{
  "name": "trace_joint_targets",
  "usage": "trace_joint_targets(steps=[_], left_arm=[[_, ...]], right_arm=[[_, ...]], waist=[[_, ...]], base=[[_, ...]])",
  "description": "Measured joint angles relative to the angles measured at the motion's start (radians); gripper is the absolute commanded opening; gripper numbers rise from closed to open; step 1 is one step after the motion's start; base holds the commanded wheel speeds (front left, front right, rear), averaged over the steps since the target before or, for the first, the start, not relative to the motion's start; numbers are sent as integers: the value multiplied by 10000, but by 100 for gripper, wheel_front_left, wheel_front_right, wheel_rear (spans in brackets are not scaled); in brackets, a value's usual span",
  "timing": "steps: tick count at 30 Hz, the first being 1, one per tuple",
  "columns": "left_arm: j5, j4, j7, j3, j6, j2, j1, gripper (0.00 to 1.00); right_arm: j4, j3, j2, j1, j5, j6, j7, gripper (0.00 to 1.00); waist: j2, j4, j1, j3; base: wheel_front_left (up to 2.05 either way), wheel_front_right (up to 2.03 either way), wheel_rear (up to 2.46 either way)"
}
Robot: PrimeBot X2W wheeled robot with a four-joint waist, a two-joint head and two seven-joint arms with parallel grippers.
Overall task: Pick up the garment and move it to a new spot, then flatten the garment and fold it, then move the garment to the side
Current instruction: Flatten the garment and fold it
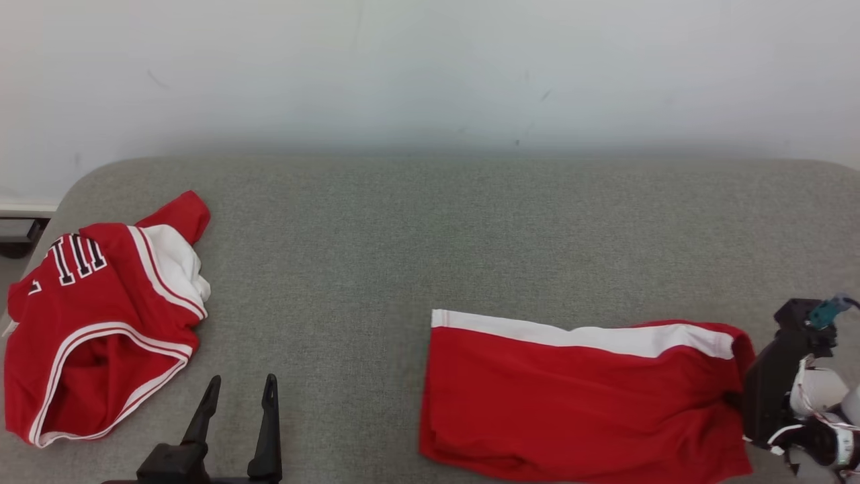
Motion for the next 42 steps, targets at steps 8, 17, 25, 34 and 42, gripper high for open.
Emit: trace_joint_targets(steps=[8,17,25,34,42], left_arm=[[439,90,393,-182,0,213,11,100],[470,94,623,-117,0,236,12,100],[468,88,761,-188,0,178,6,100],[468,128,920,-449,-86,-59,-237,100],[466,380,1009,-621,-92,-270,-451,100]], right_arm=[[-431,-192,-378,-19,272,203,318,0],[-1670,-602,119,-245,2127,1095,1404,0],[-2406,-899,593,-242,3354,1022,2188,0],[-2364,-719,1223,-589,3432,349,2614,0],[-1789,-393,1870,-1193,3367,82,2778,0]], waist=[[0,-161,1,-37],[-1,-192,0,-84],[0,-51,0,-44],[0,344,0,135],[0,903,1,283]], base=[[0,0,0],[0,0,0],[0,0,0],[0,0,0],[0,0,0]])
